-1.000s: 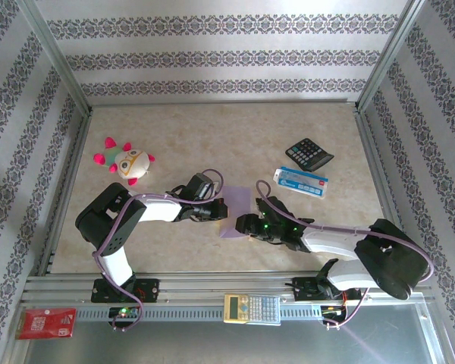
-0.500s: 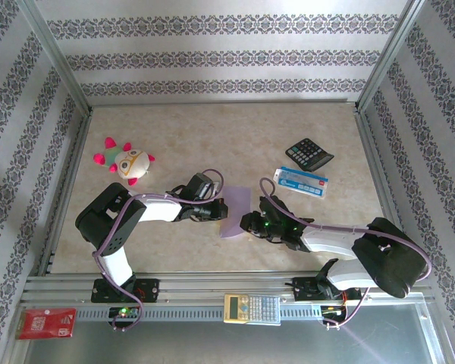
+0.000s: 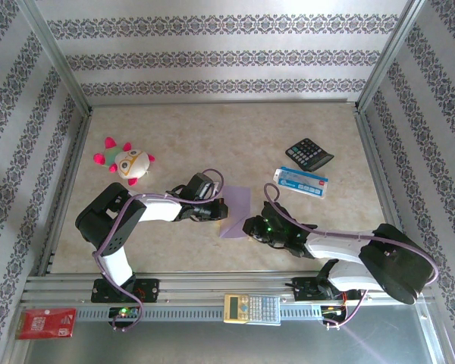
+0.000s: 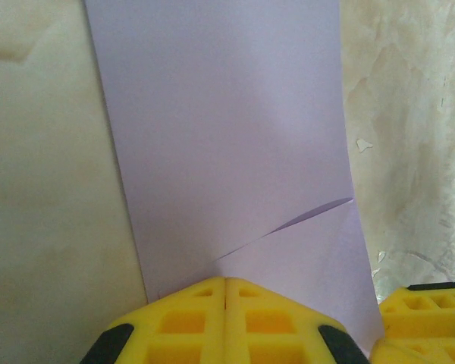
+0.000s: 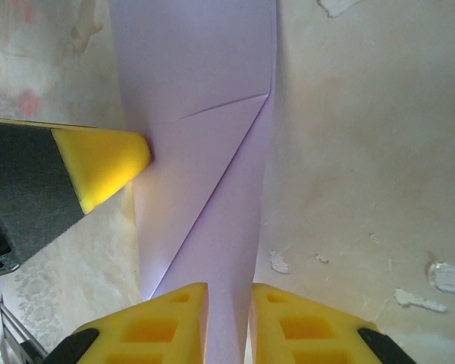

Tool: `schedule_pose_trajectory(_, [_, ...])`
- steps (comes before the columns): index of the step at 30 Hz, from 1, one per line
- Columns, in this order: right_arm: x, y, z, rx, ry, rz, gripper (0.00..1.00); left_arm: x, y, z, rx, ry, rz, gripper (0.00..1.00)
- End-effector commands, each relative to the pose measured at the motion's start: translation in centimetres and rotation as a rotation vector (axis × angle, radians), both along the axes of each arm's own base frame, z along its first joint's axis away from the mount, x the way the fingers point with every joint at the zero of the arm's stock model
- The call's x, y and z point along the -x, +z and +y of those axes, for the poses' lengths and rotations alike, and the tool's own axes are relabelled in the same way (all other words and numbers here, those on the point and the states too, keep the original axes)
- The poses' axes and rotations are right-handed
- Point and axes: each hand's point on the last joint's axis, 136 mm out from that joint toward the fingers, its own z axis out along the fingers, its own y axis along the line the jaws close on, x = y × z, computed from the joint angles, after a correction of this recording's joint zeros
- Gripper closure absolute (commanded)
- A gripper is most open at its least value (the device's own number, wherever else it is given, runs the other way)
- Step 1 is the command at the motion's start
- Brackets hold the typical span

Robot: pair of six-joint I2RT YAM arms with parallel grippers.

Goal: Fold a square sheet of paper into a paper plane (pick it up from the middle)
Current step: Turn over the paper at the center of the table.

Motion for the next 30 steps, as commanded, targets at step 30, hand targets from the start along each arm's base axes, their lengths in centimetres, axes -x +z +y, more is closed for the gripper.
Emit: schedule_pose_trajectory(30, [-1.1,2.7,-2.1,0.106,0.039,-0.075,1.00,-1.5,6.5,0.2,0.012,0.035,-0.026,0.62])
